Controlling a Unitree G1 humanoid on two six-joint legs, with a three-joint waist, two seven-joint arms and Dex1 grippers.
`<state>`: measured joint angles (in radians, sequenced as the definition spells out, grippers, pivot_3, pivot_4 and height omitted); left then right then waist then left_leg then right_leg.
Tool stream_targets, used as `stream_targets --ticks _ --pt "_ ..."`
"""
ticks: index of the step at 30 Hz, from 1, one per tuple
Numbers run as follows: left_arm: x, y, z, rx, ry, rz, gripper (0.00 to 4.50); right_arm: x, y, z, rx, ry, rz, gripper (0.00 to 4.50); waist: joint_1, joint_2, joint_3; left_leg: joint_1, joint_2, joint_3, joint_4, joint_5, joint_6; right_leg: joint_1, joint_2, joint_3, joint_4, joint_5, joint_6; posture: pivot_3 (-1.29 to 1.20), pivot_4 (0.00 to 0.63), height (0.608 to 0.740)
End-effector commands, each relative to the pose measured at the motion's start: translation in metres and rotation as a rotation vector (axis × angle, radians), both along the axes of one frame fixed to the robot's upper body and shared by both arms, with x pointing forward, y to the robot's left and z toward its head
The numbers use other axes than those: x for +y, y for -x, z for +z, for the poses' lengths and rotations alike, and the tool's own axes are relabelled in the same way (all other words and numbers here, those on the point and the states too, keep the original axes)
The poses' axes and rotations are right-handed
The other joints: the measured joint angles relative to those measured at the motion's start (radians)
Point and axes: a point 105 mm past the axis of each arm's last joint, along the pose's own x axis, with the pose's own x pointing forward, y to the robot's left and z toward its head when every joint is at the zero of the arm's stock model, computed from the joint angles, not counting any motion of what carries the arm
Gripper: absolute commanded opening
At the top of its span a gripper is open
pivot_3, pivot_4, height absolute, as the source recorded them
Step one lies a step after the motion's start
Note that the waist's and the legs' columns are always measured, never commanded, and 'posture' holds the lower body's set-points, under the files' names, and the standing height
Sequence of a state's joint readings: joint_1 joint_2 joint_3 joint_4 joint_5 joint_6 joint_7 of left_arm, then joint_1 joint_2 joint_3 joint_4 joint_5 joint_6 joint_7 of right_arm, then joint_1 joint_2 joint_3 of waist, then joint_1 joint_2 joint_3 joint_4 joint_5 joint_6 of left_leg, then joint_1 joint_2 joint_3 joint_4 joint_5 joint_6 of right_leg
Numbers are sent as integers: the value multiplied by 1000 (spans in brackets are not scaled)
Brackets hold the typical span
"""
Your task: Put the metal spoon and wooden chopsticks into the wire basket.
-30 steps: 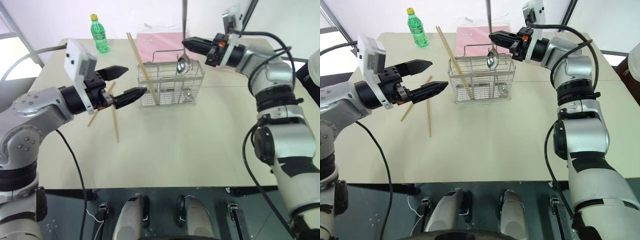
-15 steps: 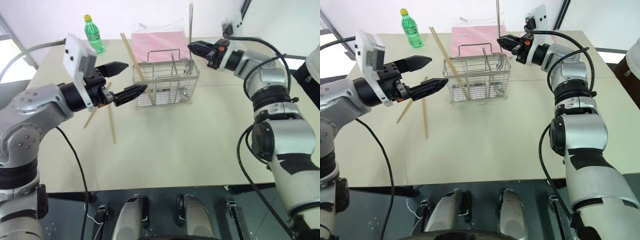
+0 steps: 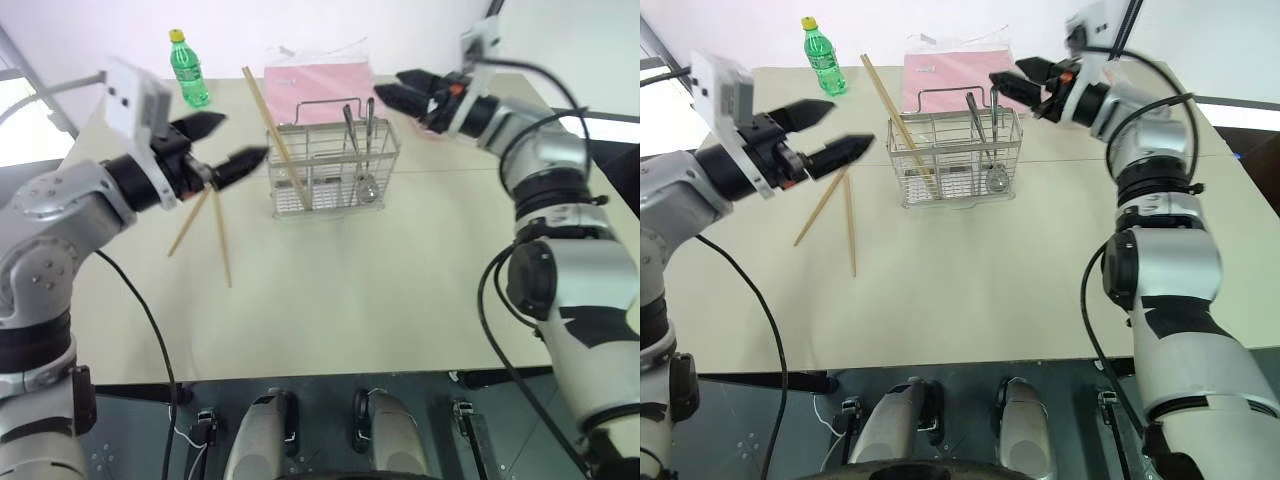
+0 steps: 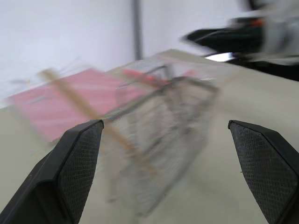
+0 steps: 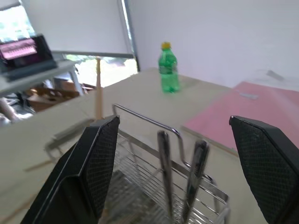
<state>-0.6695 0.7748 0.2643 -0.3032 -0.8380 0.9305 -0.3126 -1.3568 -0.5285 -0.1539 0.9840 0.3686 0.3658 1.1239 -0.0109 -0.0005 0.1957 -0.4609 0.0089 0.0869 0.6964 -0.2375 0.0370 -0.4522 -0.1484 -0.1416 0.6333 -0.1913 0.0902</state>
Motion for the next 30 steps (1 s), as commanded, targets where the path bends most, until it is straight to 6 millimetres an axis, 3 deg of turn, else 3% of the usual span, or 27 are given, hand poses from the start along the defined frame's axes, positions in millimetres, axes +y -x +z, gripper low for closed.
stream_targets --ticks 1,5,8,18,30 --pt "49 -18 7 28 83 247 4500 7 48 41 -140 15 245 3828 -2 0 0 0 0 0 0 0 0 0 0 0 0 0 0 0 150 692" --pt "87 -39 -29 239 4 406 4500 14 96 17 -93 133 478 3828 0 -2 -1 1 0 0 0 -1 1 1 0 0 0 -1 1 0 150 692" --pt "99 -49 -50 337 -61 424 4500 16 112 1 -62 169 519 3828 2 -2 -1 1 -1 1 0 -1 1 0 -1 0 0 -1 1 0 150 692" --pt "100 -76 -101 507 -202 313 4500 14 121 -16 -39 141 426 3828 5 -2 -1 -3 0 4 0 -1 0 -6 -2 1 1 0 1 0 150 692" --pt "84 -85 -137 605 -374 223 4500 0 126 -18 -21 126 344 3828 3 -3 -1 -3 0 5 1 -2 2 -7 -2 1 1 0 0 0 150 692"
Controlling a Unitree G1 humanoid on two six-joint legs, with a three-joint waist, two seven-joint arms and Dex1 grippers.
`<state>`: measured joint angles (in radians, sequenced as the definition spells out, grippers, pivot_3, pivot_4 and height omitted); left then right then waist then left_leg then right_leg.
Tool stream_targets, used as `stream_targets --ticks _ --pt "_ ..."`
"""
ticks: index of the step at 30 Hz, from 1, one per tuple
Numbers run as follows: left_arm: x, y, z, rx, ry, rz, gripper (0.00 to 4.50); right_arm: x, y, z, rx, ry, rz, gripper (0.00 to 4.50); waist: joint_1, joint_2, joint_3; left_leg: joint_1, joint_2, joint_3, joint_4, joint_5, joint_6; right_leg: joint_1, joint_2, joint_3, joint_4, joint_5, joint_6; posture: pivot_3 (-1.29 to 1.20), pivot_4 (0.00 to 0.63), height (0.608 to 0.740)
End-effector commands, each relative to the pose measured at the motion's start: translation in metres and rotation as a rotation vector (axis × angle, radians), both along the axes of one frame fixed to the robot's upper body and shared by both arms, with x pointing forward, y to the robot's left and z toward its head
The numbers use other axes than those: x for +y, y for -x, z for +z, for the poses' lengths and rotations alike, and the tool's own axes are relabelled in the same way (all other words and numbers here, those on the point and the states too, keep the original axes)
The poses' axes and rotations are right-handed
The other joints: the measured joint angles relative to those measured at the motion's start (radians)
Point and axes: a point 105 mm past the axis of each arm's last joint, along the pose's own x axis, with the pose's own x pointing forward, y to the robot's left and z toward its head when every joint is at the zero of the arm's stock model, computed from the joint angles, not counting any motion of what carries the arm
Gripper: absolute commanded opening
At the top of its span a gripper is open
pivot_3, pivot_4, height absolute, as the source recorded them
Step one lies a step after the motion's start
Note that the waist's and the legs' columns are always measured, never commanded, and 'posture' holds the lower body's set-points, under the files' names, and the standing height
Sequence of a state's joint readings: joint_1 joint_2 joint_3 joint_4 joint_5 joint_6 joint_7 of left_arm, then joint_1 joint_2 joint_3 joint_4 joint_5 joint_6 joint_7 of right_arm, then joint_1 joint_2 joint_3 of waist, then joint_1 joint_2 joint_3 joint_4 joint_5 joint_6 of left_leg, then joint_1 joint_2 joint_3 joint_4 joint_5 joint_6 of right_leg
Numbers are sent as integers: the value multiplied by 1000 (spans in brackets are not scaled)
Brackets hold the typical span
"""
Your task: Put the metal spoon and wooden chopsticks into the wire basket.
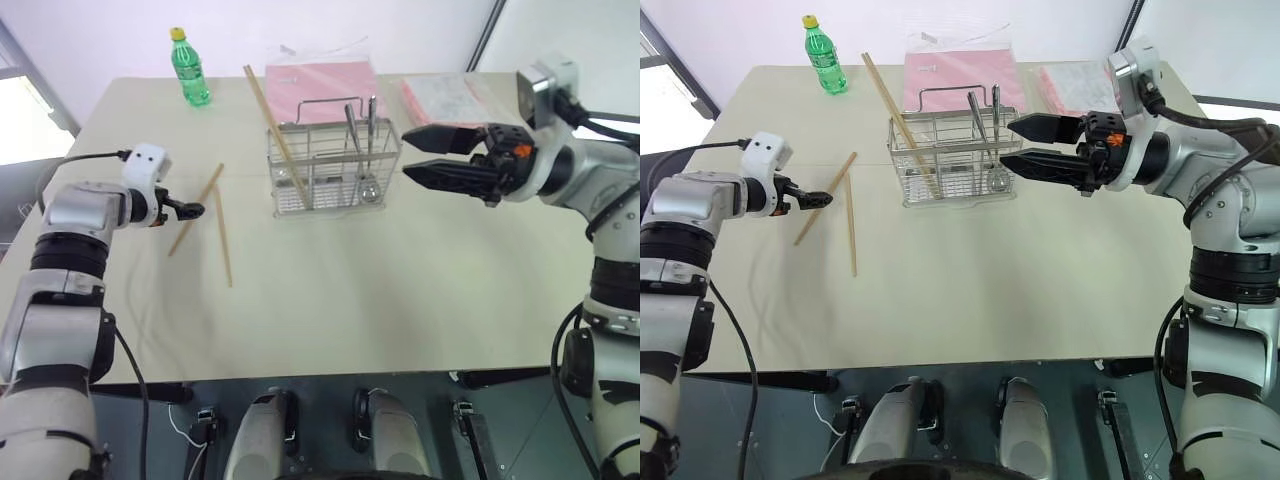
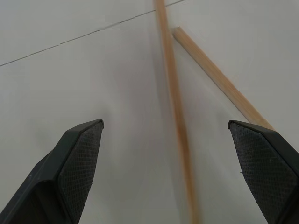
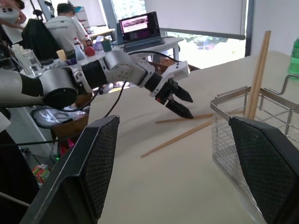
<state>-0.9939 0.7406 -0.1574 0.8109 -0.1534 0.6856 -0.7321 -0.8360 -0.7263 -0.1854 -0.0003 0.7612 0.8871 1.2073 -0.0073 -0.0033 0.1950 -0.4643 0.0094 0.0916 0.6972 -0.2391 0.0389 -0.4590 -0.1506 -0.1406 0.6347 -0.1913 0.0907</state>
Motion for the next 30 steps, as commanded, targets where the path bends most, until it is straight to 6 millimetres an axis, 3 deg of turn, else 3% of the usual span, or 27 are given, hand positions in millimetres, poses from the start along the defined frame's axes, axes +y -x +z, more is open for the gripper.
stream_targets --ticks 1,6,7,10,16,20,27,30 --pt "-1 -2 2 11 -58 -37 4500 -2 9 11 -58 -14 -4 3828 -1 0 0 0 0 0 0 0 0 0 0 0 0 0 0 0 150 692" --pt "-3 -4 -7 50 -58 -43 4500 -2 13 6 -52 -7 -11 3828 5 0 0 0 0 0 1 -1 3 0 0 0 0 0 0 0 150 692" --pt "-2 -6 -8 48 -64 -31 4247 -3 13 6 -51 -9 -18 3888 8 0 0 0 0 0 1 -2 3 0 0 0 1 0 0 0 150 692" --pt "1 -11 -7 28 -91 -6 3195 -4 13 5 -51 -16 -39 3916 19 0 0 0 0 0 1 -3 5 0 0 0 1 0 0 0 150 692" --pt "2 -17 3 -12 -71 20 30 -5 17 0 -47 -17 -51 3916 18 0 0 0 1 0 2 -3 5 0 0 0 1 0 0 0 150 692" --pt "4 -22 16 -94 -36 33 30 -5 19 -1 -43 -20 -55 3916 18 -1 0 0 1 0 2 -3 5 0 0 0 1 0 0 0 150 692" --pt "32 -28 65 -324 106 246 30 -7 20 -2 -42 -27 -74 3916 19 -3 1 -1 1 0 2 -3 5 0 0 0 1 0 0 0 150 692" --pt "39 -30 106 -510 196 310 30 -8 20 -3 -41 -24 -82 3916 21 -3 1 0 1 0 2 -3 5 0 0 0 1 0 0 0 150 692"
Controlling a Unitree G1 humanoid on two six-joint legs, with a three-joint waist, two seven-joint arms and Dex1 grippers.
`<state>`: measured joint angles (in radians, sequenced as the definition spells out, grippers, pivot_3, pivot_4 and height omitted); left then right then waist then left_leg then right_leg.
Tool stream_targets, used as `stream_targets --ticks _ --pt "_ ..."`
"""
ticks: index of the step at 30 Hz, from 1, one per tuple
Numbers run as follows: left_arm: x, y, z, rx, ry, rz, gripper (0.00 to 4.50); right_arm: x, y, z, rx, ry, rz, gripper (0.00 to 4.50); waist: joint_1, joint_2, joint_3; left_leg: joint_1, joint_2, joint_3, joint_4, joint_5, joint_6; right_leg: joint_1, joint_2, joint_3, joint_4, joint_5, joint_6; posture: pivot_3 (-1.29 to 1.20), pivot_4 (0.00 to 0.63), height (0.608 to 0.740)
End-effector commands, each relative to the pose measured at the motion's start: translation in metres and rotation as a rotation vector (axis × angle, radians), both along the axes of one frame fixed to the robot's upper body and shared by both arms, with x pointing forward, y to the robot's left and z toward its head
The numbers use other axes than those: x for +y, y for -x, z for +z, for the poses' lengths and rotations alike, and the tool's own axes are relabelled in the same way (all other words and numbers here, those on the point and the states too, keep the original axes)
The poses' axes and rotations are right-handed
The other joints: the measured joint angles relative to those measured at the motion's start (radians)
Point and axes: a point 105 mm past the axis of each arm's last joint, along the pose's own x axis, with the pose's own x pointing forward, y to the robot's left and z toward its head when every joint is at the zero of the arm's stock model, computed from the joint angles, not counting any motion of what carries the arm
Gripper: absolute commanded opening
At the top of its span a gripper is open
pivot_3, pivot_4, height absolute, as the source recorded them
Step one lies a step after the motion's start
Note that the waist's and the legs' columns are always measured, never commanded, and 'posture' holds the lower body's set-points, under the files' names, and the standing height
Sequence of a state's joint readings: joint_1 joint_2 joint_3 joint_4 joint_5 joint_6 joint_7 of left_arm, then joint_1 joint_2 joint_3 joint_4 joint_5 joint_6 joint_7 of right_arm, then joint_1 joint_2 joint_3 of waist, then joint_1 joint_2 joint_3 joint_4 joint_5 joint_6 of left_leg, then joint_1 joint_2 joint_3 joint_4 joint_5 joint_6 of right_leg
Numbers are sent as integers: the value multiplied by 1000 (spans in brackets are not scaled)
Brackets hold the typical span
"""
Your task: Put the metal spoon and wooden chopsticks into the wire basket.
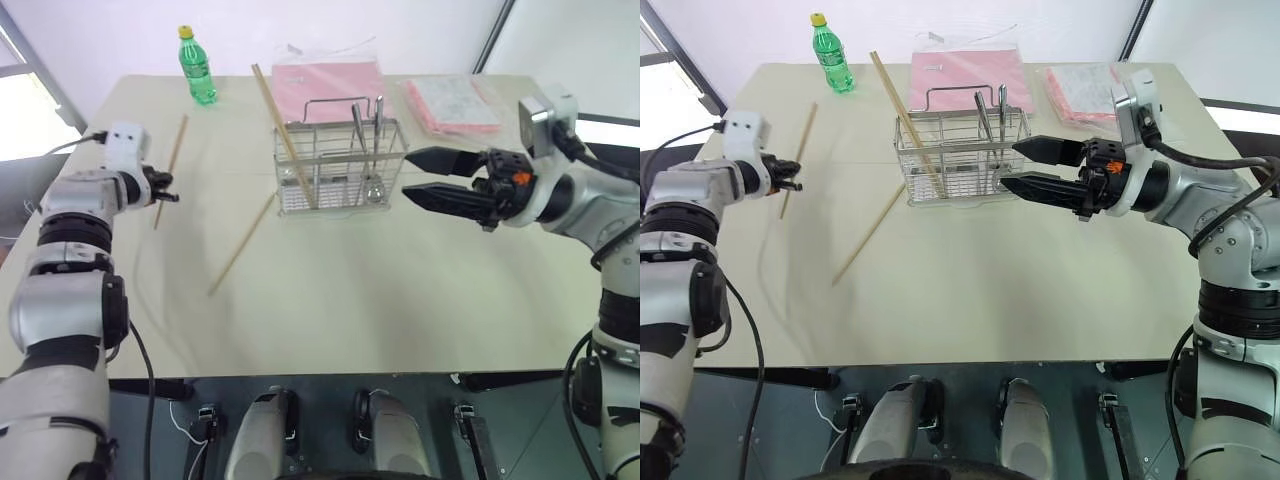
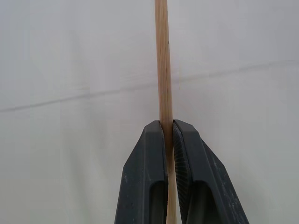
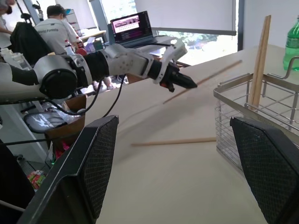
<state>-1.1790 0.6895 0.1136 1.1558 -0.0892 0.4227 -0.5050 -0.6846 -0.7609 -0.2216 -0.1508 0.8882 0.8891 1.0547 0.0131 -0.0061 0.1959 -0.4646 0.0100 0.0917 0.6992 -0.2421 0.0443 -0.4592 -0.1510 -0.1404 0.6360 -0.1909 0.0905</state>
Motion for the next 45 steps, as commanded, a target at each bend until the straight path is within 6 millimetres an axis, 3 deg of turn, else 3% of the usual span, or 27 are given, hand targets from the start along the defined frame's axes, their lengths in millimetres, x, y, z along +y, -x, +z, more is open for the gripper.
stream_targets --ticks 1,6,10,12,13,15,19,22,29,44,45 --pt "3 -4 83 -351 96 46 30 -5 7 11 -57 -12 -12 3916 0 -1 0 0 0 0 0 0 0 0 0 0 0 0 0 0 150 692" --pt "-32 9 184 -803 454 -11 30 -6 5 9 -47 -22 -31 3916 6 -5 0 -2 0 -1 1 1 -2 0 -1 -1 -1 0 0 0 150 692" --pt "-77 13 217 -898 637 -115 30 -4 4 8 -44 -28 -30 3916 1 -5 0 -1 -1 0 1 2 -3 3 -1 0 -3 2 3 0 150 692" --pt "-114 14 229 -924 678 -211 30 -4 4 8 -42 -31 -33 3916 0 -5 0 2 -1 0 1 2 -3 5 -1 0 -3 2 3 0 150 692" --pt "-138 12 229 -917 682 -269 30 -3 4 8 -41 -34 -35 3916 1 -5 0 2 -1 0 1 2 -3 6 0 0 -3 2 3 0 150 692" --pt "-168 9 223 -892 686 -334 30 -2 4 9 -40 -39 -38 3916 1 -5 0 2 -1 0 1 2 -2 7 0 0 -3 2 3 0 150 692" --pt "-204 2 194 -808 642 -402 30 -3 7 7 -38 -43 -57 3916 -3 -5 0 2 -1 0 1 2 -2 7 0 0 -4 2 3 0 150 692" --pt "-216 1 178 -774 593 -429 30 -6 9 7 -37 -51 -82 3916 -6 -5 0 3 -1 1 0 2 -2 7 1 0 -4 2 3 0 150 692" --pt "-226 11 157 -760 437 -470 30 -8 10 5 -34 -72 -126 3916 2 -5 0 2 -1 0 0 0 0 6 0 0 -4 2 3 0 150 692" --pt "-227 26 116 -682 366 -441 30 -8 0 4 -25 -91 -146 3916 2 -5 0 3 -1 0 1 -1 2 7 0 0 -4 2 3 0 150 692" --pt "-227 27 115 -679 377 -442 396 -8 0 5 -23 -92 -146 3916 2 -5 0 3 -1 0 1 -1 2 7 0 0 -4 2 3 0 150 692"
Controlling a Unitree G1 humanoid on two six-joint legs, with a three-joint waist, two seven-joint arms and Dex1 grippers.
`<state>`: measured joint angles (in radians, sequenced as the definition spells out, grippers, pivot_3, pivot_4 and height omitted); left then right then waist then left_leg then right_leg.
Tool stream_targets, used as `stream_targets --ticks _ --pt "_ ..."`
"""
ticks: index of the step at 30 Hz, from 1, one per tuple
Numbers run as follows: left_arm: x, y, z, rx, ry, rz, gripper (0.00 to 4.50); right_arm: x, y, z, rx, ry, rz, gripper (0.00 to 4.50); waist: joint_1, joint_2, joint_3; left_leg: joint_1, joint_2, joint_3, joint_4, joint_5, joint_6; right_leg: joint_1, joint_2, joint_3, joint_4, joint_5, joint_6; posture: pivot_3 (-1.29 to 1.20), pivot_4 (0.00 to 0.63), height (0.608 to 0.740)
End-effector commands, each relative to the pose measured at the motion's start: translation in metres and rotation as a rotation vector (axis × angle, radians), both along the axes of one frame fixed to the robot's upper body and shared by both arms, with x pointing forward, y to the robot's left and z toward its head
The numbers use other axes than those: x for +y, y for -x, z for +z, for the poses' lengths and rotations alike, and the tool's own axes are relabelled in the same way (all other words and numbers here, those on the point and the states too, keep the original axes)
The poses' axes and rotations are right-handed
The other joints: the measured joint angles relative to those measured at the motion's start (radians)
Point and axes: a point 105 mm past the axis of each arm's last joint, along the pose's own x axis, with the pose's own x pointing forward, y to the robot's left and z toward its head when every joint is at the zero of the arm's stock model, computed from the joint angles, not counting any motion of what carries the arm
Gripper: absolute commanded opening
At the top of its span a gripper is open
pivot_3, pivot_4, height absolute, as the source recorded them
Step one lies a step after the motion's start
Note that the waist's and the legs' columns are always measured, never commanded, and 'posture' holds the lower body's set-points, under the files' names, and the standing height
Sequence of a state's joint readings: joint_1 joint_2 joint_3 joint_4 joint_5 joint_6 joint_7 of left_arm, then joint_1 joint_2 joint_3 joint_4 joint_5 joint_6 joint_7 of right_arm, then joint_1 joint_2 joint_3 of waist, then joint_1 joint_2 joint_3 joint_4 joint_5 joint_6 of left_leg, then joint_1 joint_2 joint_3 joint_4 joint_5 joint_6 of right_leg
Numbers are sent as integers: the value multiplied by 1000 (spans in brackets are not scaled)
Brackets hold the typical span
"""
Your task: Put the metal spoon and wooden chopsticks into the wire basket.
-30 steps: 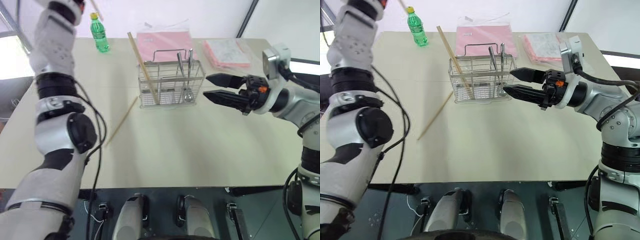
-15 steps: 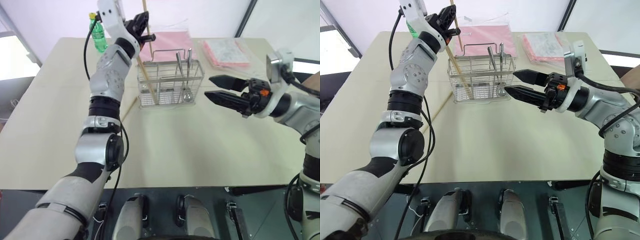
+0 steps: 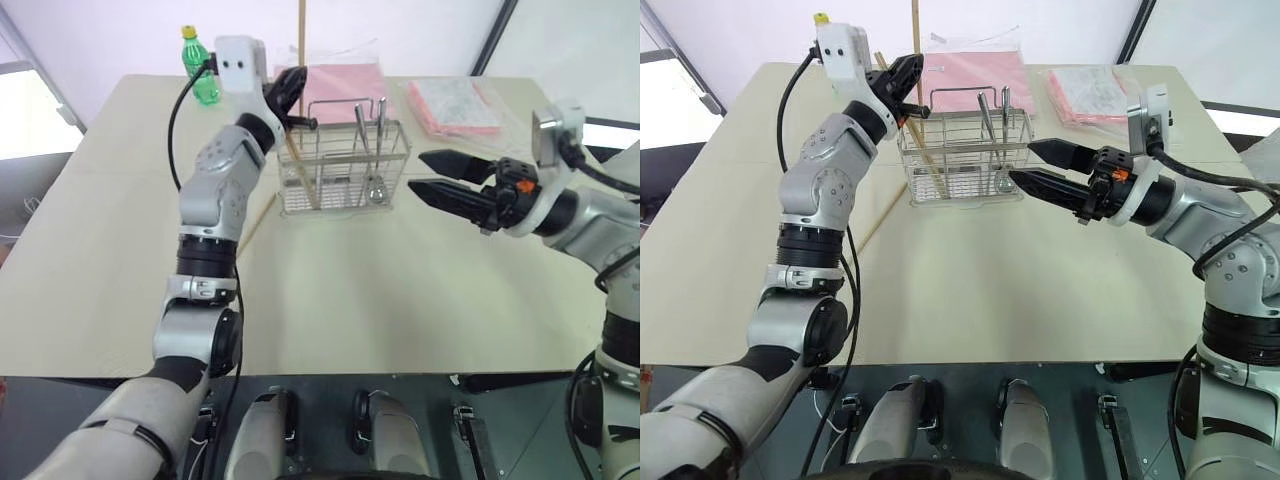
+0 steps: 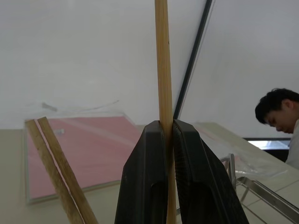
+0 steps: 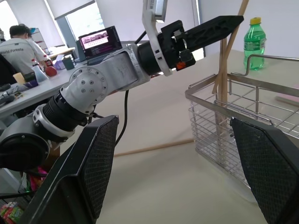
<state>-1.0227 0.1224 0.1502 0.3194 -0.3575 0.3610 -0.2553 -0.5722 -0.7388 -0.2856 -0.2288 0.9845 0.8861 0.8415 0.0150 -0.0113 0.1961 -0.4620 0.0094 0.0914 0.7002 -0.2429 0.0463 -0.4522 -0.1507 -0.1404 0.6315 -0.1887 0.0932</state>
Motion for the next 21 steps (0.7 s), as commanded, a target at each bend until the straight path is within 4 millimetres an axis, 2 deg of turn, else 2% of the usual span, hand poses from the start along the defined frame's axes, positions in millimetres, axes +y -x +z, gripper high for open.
stream_targets --ticks 1,2,3,9,11,14,17,19,21 --pt "-3 11 14 -57 18 -16 796 1 1 14 -58 -12 8 3916 0 0 0 0 0 0 0 0 0 0 0 0 0 0 0 0 150 692" --pt "-4 12 15 -59 23 -21 1044 1 0 14 -57 -13 8 3916 -1 0 0 0 0 0 0 0 0 0 0 0 0 0 0 0 150 692" --pt "-4 13 15 -61 26 -24 1489 0 -1 14 -56 -13 7 3916 0 0 0 0 0 0 0 0 0 0 0 0 0 0 0 0 150 692" --pt "3 20 24 -77 36 -20 4431 -1 -6 14 -53 -18 4 3916 -1 0 0 0 0 0 0 0 0 0 0 0 0 0 0 0 150 692" --pt "9 23 30 -86 34 -4 4431 -1 -8 14 -54 -19 3 3916 -2 0 0 0 0 0 0 0 0 0 0 0 0 0 0 0 150 692" --pt "31 30 48 -99 6 52 4431 -1 -9 14 -55 -17 1 3916 -3 0 0 0 0 0 0 0 -1 0 0 0 0 0 0 0 150 692" --pt "54 31 57 -41 -179 112 4431 -1 -10 13 -56 -13 -1 3916 -3 0 0 0 1 0 0 1 -1 -1 1 0 1 0 0 0 150 692" --pt "62 32 56 14 -275 109 4431 -2 -11 13 -57 -11 -1 3916 -3 0 0 0 1 0 0 1 -1 -1 1 0 1 0 0 0 150 692" --pt "71 34 37 172 -448 57 4431 -3 -11 12 -53 -4 1 3916 -1 0 0 0 0 0 0 1 -2 -1 1 0 1 0 0 0 150 692"
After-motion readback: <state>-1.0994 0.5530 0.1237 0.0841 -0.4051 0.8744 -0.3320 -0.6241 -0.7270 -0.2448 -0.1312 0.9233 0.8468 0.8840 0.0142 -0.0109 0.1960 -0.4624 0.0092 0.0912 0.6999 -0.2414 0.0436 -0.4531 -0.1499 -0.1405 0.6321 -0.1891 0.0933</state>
